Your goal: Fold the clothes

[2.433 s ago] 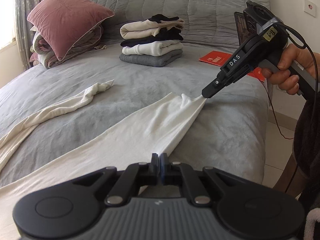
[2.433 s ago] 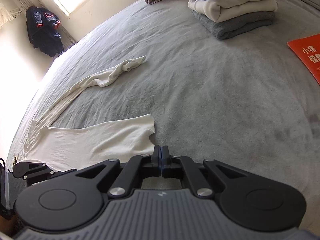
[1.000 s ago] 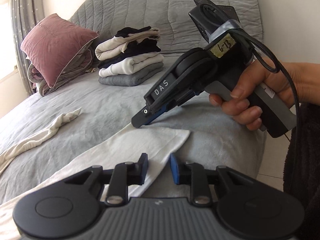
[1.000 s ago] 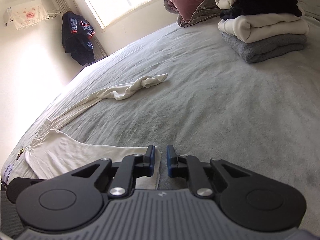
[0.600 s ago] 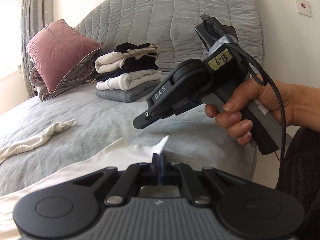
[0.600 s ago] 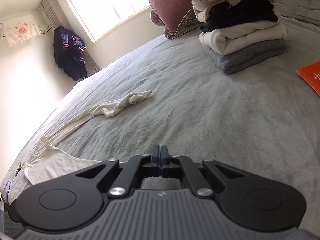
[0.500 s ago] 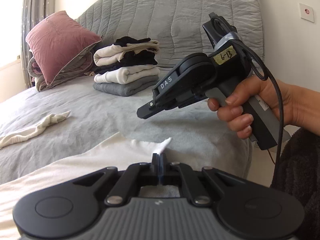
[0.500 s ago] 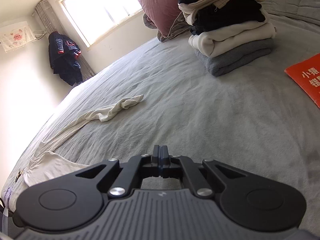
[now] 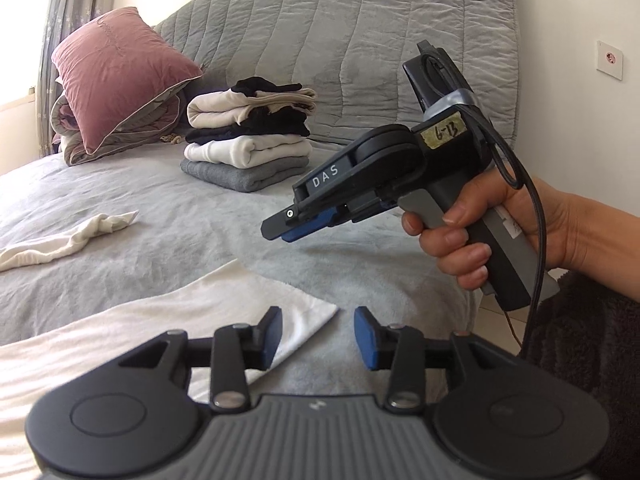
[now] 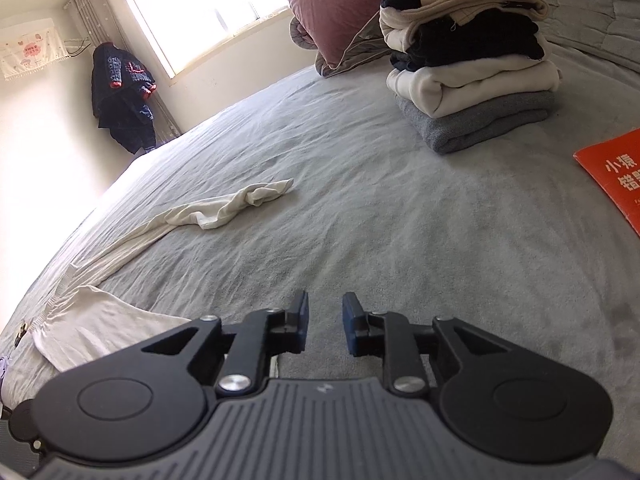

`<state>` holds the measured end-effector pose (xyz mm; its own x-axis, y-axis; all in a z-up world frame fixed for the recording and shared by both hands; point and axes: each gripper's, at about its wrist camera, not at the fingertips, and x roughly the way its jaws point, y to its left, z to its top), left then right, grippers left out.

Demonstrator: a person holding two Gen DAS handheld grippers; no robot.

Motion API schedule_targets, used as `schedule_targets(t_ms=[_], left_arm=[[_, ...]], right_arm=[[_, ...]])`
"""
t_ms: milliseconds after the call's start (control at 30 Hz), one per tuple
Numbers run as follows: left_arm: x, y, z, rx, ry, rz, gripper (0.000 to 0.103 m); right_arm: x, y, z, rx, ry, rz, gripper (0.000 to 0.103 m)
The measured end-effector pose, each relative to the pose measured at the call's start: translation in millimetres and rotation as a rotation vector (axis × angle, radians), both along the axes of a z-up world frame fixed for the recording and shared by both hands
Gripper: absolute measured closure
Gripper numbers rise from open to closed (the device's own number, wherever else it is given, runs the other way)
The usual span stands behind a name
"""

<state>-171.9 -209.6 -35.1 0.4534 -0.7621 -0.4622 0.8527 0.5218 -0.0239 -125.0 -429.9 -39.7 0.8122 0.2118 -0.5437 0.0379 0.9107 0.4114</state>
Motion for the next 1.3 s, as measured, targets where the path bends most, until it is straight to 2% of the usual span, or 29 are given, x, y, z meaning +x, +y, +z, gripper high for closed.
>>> schedule_targets(t_ms=[33,100,233,400,533,700,1100,1300], left_arm=[[0.2,4.7,2.5,0.003,-0.003,0.007,0.053],[2.5,14.6,7.0,0.01,-0.002,0.03,0.047],[10.7,36.1,13.7,0.041,0.016,0.09,0.043],[15.2,64.0,16.5,0.075,-0.012,0.166,0.036],[22.3,86.1,15.2,0.091,-0.001,0.244,0.035],[33.4,111.8,14.5,0.091,0.03,0.366,0.034],[70.8,177.4,14.1,0.063,0.107,0.662,0.032],[93.4,217.2,6.6,0.045,0.173,0.859,0.032]], right_arm=[[0.2,3.9,2.5,-0.014,-0.004,0.001,0.061],[1.2,11.8,7.2,-0.034,-0.012,0.013,0.061],[4.5,25.0,13.5,-0.073,-0.031,0.002,0.06],[7.4,37.7,22.5,-0.143,-0.068,-0.029,0.059],[9.8,46.7,27.1,-0.17,-0.087,-0.037,0.054],[13.0,60.7,29.0,-0.202,-0.089,-0.026,0.053],[23.9,110.2,26.0,-0.289,-0.085,0.08,0.051],[31.9,145.7,25.3,-0.327,-0.078,0.164,0.05]])
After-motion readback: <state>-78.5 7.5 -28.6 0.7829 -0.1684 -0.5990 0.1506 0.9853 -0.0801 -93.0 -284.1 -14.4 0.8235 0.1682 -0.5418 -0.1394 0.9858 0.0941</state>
